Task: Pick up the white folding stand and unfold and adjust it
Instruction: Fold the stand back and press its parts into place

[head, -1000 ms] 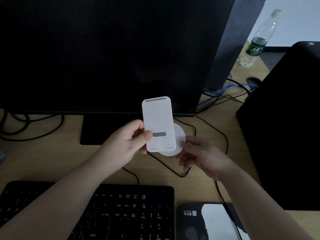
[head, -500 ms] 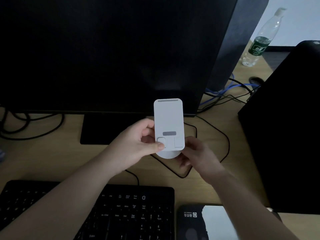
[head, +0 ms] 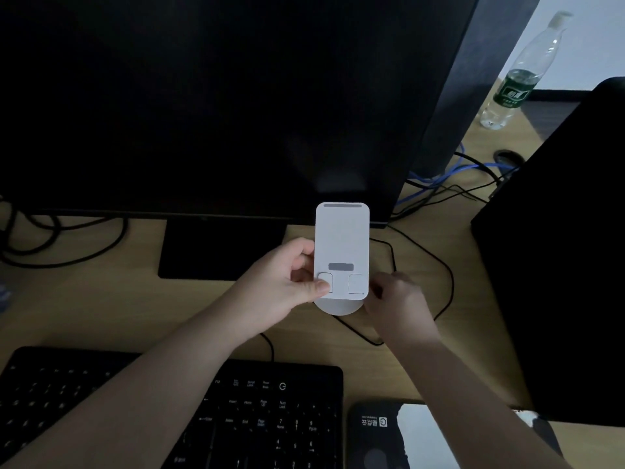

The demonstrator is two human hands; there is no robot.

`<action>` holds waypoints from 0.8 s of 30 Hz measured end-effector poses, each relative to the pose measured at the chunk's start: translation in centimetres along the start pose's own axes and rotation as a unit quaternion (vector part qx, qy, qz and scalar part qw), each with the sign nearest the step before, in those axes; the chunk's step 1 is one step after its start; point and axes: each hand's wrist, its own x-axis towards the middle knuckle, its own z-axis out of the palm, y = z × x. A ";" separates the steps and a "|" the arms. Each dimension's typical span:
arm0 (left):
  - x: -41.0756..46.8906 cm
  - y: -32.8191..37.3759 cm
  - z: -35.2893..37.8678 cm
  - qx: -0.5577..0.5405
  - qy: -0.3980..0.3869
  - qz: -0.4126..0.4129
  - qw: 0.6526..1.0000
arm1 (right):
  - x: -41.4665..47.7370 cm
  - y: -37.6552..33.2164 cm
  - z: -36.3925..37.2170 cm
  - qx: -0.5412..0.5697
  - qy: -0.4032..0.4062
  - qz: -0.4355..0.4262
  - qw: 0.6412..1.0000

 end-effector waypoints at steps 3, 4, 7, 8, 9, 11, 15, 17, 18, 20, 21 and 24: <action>0.1 0.0 0.0 -0.004 0.005 -0.006 1.000 | 0.1 0.1 0.3 -0.003 -0.006 0.007 1.000; 0.1 -0.1 0.0 -0.001 0.008 -0.007 1.000 | 0.2 0.3 0.4 0.001 -0.008 0.015 1.000; 0.3 0.2 0.1 0.026 0.007 -0.005 1.000 | -0.1 0.3 0.0 0.029 0.019 0.013 0.999; 0.4 0.3 0.2 0.032 0.006 -0.005 0.999 | -0.2 0.1 -0.5 0.062 0.035 0.006 0.997; 0.4 0.4 0.2 0.037 0.004 -0.004 0.999 | -0.5 -0.1 -1.2 0.126 0.037 0.002 0.991; 0.5 0.6 0.4 0.048 0.004 -0.002 0.999 | -1.0 -0.7 -2.8 0.315 -0.033 -0.005 0.948; 0.3 0.6 0.6 0.050 0.012 0.011 0.999 | -1.2 -0.9 -4.2 0.426 -0.134 -0.050 0.893; 0.2 0.5 0.9 0.037 0.032 0.023 0.999 | -1.0 -0.8 -3.9 0.403 -0.125 -0.047 0.905; 0.1 0.4 1.1 0.028 0.046 0.032 0.998 | -0.9 -0.7 -3.8 0.405 -0.122 -0.041 0.905; -0.1 0.3 1.5 0.023 0.075 0.054 0.995 | -0.9 -0.6 -3.7 0.418 -0.121 -0.037 0.900; -0.2 0.2 1.6 0.035 0.083 0.064 0.994 | -1.0 -0.6 -3.7 0.427 -0.121 -0.037 0.895; -0.4 0.2 1.4 0.101 0.080 0.078 0.989 | -1.0 -0.5 -3.7 0.437 -0.123 -0.034 0.890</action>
